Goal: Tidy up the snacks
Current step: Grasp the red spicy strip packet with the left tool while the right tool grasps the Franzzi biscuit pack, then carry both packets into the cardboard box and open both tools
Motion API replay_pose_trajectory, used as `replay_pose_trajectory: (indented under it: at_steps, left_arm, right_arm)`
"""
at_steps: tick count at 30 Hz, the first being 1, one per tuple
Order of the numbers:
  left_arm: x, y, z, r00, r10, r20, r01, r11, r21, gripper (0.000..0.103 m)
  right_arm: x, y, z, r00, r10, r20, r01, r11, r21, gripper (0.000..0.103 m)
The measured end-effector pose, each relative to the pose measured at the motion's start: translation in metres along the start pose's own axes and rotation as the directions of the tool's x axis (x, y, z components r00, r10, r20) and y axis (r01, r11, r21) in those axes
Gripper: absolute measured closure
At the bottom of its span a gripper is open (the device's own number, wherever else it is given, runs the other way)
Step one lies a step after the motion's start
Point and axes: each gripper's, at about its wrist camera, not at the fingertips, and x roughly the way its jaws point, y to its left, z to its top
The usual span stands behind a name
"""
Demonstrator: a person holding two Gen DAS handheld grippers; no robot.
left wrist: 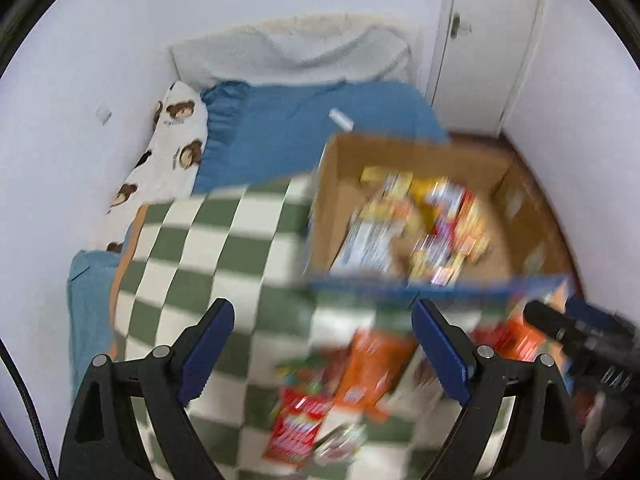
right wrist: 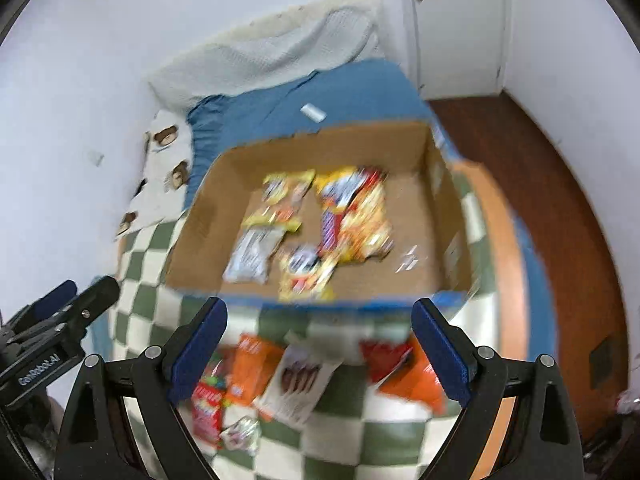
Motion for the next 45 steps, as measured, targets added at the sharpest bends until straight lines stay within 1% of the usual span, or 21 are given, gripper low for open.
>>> replay_pose_trajectory:
  at_steps: [2,3,4,6,8,10,11,12,13,14,15,18,20,22,24,27,29,35,38,40,45]
  left_arm:
    - [0.025,0.006,-0.032,0.996,0.042,-0.073,-0.038,0.998,0.051,0.012]
    - [0.043,0.009,-0.050,0.989,0.058,-0.133,-0.049,0.996,0.072,0.012]
    - [0.065,0.015,-0.070,0.975,0.060,-0.214,-0.043,0.996,0.082,0.012]
    - [0.095,0.020,-0.096,0.950,0.055,-0.307,-0.031,0.996,0.083,0.012]
    - [0.125,0.020,-0.119,0.926,0.058,-0.373,-0.022,0.995,0.099,0.012]
    - [0.145,0.018,-0.131,0.905,0.032,-0.425,0.006,0.996,0.088,0.012]
    - [0.154,0.017,-0.136,0.895,0.013,-0.445,0.021,0.997,0.072,0.012]
    - [0.161,0.015,-0.139,0.891,-0.004,-0.454,0.034,0.998,0.060,0.013]
    - [0.165,0.014,-0.140,0.892,-0.017,-0.451,0.044,0.998,0.048,0.026]
    - [0.166,0.015,-0.141,0.897,-0.022,-0.442,0.042,0.998,0.036,0.036]
    - [0.167,0.017,-0.140,0.899,-0.027,-0.437,0.038,0.999,0.018,0.048]
    - [0.163,0.030,-0.140,0.910,-0.038,-0.412,0.023,0.999,-0.041,0.051]
    - [0.156,0.040,-0.146,0.913,-0.025,-0.407,-0.004,0.997,-0.071,0.051]
    - [0.151,0.050,-0.156,0.908,-0.021,-0.418,-0.023,0.995,-0.101,0.051]
    - [0.147,0.057,-0.171,0.896,-0.028,-0.443,-0.035,0.991,-0.133,0.051]
    - [0.146,0.061,-0.188,0.883,-0.037,-0.467,-0.039,0.987,-0.153,0.051]
    - [0.156,0.059,-0.196,0.873,-0.032,-0.486,-0.043,0.989,-0.143,0.050]
    - [0.164,0.045,-0.199,0.878,0.022,-0.478,-0.075,0.993,-0.091,0.048]
    - [0.152,0.034,-0.192,0.888,0.006,-0.461,-0.060,0.993,-0.102,0.053]
    - [0.138,0.027,-0.184,0.899,-0.007,-0.438,-0.049,0.992,-0.116,0.055]
    - [0.089,0.015,-0.163,0.930,-0.068,-0.361,0.009,0.986,-0.165,0.055]
  right_arm:
    - [0.026,0.003,-0.026,0.997,0.029,-0.071,-0.028,0.999,0.015,0.008]
    - [0.037,0.003,-0.035,0.995,0.037,-0.096,-0.035,0.999,0.023,0.010]
    - [0.056,0.004,-0.049,0.991,0.040,-0.130,-0.036,0.999,0.033,0.012]
    - [0.085,0.004,-0.065,0.983,0.030,-0.180,-0.020,0.998,0.056,0.016]
    - [0.108,0.004,-0.074,0.979,0.029,-0.204,-0.012,0.996,0.087,0.015]
    - [0.132,0.006,-0.081,0.971,0.028,-0.236,-0.002,0.994,0.108,0.016]
    - [0.141,0.006,-0.083,0.968,0.029,-0.247,0.000,0.993,0.114,0.016]
    - [0.152,0.009,-0.086,0.963,0.026,-0.269,0.005,0.993,0.114,0.019]
    - [0.159,0.010,-0.087,0.959,0.011,-0.282,0.020,0.994,0.110,0.025]
    - [0.165,0.011,-0.090,0.956,-0.002,-0.292,0.033,0.994,0.102,0.037]
    - [0.168,0.011,-0.092,0.955,-0.004,-0.296,0.033,0.995,0.094,0.040]
    - [0.171,0.017,-0.100,0.949,-0.038,-0.314,0.049,0.998,0.027,0.043]
    - [0.168,0.023,-0.112,0.938,-0.082,-0.336,0.061,0.996,-0.070,0.043]
    - [0.163,0.024,-0.131,0.922,-0.114,-0.369,0.064,0.987,-0.146,0.043]
    - [0.158,0.021,-0.149,0.906,-0.134,-0.401,0.061,0.980,-0.188,0.043]
    - [0.150,0.013,-0.188,0.877,-0.151,-0.457,0.053,0.974,-0.220,0.043]
    - [0.150,0.009,-0.202,0.872,-0.148,-0.467,0.051,0.976,-0.214,0.043]
    - [0.161,0.001,-0.214,0.897,-0.126,-0.424,0.086,0.990,-0.113,0.038]
    - [0.163,0.003,-0.217,0.905,-0.162,-0.393,0.122,0.985,-0.124,0.042]
    - [0.155,0.005,-0.222,0.916,-0.154,-0.370,0.111,0.985,-0.136,0.043]
    - [0.125,0.011,-0.218,0.941,-0.069,-0.330,0.042,0.995,-0.091,0.044]
